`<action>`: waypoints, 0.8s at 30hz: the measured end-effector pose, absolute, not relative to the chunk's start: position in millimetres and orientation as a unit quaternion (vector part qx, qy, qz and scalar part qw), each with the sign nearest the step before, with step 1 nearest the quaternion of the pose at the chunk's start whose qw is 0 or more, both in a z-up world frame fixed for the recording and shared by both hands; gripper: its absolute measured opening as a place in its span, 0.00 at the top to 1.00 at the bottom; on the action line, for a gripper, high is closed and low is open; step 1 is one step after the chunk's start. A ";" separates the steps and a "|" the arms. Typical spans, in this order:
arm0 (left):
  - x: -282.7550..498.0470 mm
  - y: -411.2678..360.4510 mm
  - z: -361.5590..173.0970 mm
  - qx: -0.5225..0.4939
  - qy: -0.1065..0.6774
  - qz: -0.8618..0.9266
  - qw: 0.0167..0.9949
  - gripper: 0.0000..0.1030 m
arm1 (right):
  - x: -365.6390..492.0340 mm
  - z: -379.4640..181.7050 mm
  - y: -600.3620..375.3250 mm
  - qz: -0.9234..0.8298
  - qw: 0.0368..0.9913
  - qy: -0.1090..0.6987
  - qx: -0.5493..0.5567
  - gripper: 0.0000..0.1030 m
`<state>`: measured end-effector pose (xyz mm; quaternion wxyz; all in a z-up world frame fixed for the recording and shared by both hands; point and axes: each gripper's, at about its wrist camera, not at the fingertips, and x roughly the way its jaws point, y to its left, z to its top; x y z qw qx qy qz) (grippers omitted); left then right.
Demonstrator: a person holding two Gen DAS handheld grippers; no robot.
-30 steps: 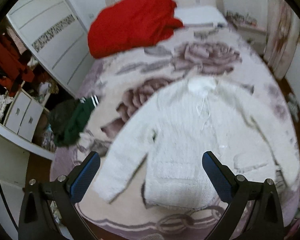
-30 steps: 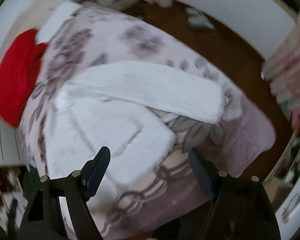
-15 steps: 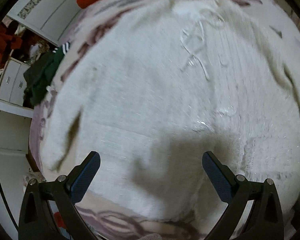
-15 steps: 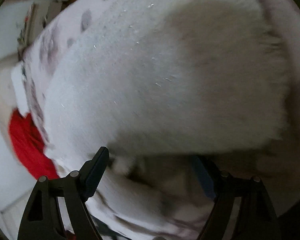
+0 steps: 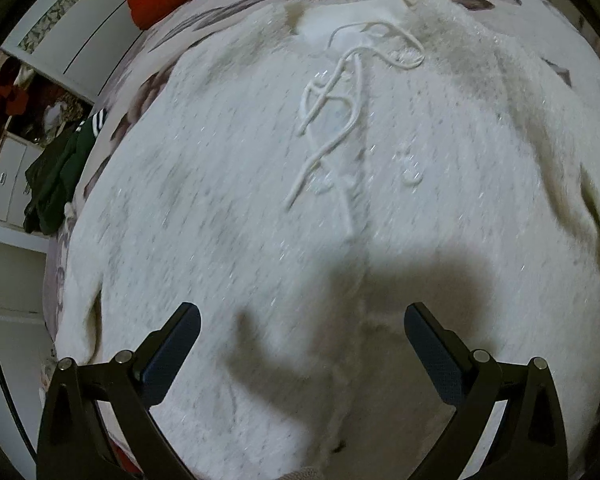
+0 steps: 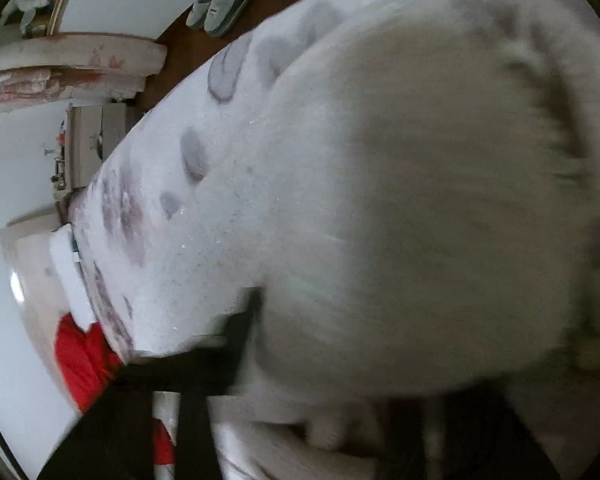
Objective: Fold large clothes
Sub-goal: 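Grasp a cardigan sleeve cuff with the right gripper and lift it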
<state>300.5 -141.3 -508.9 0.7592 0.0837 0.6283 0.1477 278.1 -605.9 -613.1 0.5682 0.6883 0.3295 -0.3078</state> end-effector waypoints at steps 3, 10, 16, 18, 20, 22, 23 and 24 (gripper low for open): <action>310.5 -149.4 -502.5 0.086 0.626 0.140 0.763 0.00 | 284.1 -581.3 -619.9 -0.295 0.618 0.309 0.661 0.89; 334.1 -170.8 -498.9 0.089 0.619 0.123 0.771 0.00 | 362.1 -513.1 -672.8 -0.282 0.736 0.330 0.519 0.89; 347.1 -159.7 -516.7 0.092 0.633 0.136 0.757 0.00 | 401.2 -507.4 -680.5 -0.279 0.753 0.368 0.469 0.89; 346.2 -143.9 -515.1 0.090 0.630 0.149 0.757 0.00 | 408.1 -473.8 -669.3 -0.264 0.783 0.366 0.427 0.89; 344.7 -119.7 -512.1 0.079 0.629 0.165 0.755 0.00 | 422.1 -439.5 -644.8 -0.240 0.813 0.371 0.379 0.89; 341.0 -89.0 -506.6 0.070 0.625 0.186 0.755 0.00 | 451.6 -402.7 -601.8 -0.201 0.844 0.387 0.312 0.89; 339.1 -77.3 -504.8 0.066 0.622 0.194 0.755 0.00 | 461.9 -390.1 -584.4 -0.186 0.854 0.393 0.286 0.89; 336.5 -62.1 -501.9 0.062 0.619 0.204 0.756 0.00 | 475.3 -376.0 -558.5 -0.164 0.867 0.399 0.251 0.89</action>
